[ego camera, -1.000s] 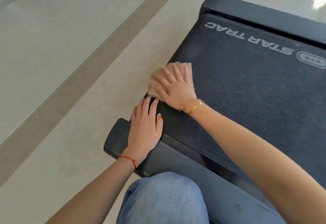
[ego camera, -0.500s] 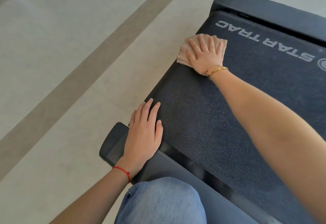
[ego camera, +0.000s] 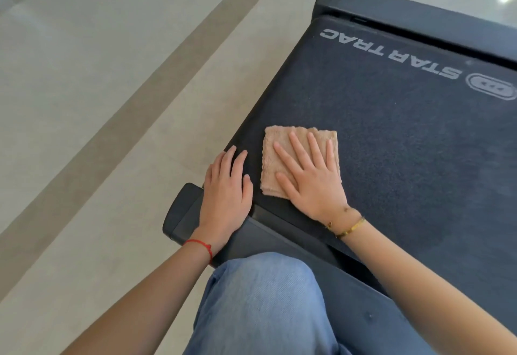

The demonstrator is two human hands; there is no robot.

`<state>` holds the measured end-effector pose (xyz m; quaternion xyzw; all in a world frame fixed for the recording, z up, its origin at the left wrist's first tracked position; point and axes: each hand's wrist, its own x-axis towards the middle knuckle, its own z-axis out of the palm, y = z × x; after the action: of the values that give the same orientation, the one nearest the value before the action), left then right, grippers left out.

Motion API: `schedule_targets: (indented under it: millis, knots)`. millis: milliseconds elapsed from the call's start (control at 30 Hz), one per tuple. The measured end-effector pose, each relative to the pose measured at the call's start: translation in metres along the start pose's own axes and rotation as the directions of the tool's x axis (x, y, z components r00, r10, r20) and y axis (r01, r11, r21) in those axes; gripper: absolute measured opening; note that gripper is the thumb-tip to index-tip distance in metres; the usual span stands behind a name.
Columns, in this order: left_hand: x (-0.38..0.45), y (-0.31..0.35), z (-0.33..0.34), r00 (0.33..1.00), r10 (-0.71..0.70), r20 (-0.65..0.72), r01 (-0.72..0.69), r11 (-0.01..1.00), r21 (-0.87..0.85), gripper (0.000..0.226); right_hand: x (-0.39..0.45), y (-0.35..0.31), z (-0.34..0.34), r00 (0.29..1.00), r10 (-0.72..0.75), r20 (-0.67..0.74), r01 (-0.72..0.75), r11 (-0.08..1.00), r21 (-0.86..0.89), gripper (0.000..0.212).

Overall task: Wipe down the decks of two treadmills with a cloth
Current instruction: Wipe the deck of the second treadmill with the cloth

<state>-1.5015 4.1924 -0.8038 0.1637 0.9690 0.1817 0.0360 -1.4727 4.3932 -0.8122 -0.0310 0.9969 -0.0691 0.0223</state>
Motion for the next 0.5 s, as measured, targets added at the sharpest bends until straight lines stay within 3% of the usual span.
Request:
schedule_targets:
  millis: [233,333,500]
  knots:
    - [-0.001,-0.001,0.003,1.0,0.015,-0.012,-0.015,0.999,0.052,0.049,-0.067,0.008,0.002,1.0,0.029,-0.001,-0.029,0.999,0.019,0.058]
    - [-0.001,0.0,0.004,1.0,0.018,0.009,-0.019,0.996,0.089,0.05,-0.075,0.038,-0.001,0.984,0.178,-0.021,-0.177,0.983,0.039,0.059]
    - [0.0,0.019,0.005,0.998,0.041,0.044,-0.046,0.992,0.118,0.052,-0.046,0.069,-0.007,0.887,0.461,-0.022,-0.459,0.887,0.061,0.058]
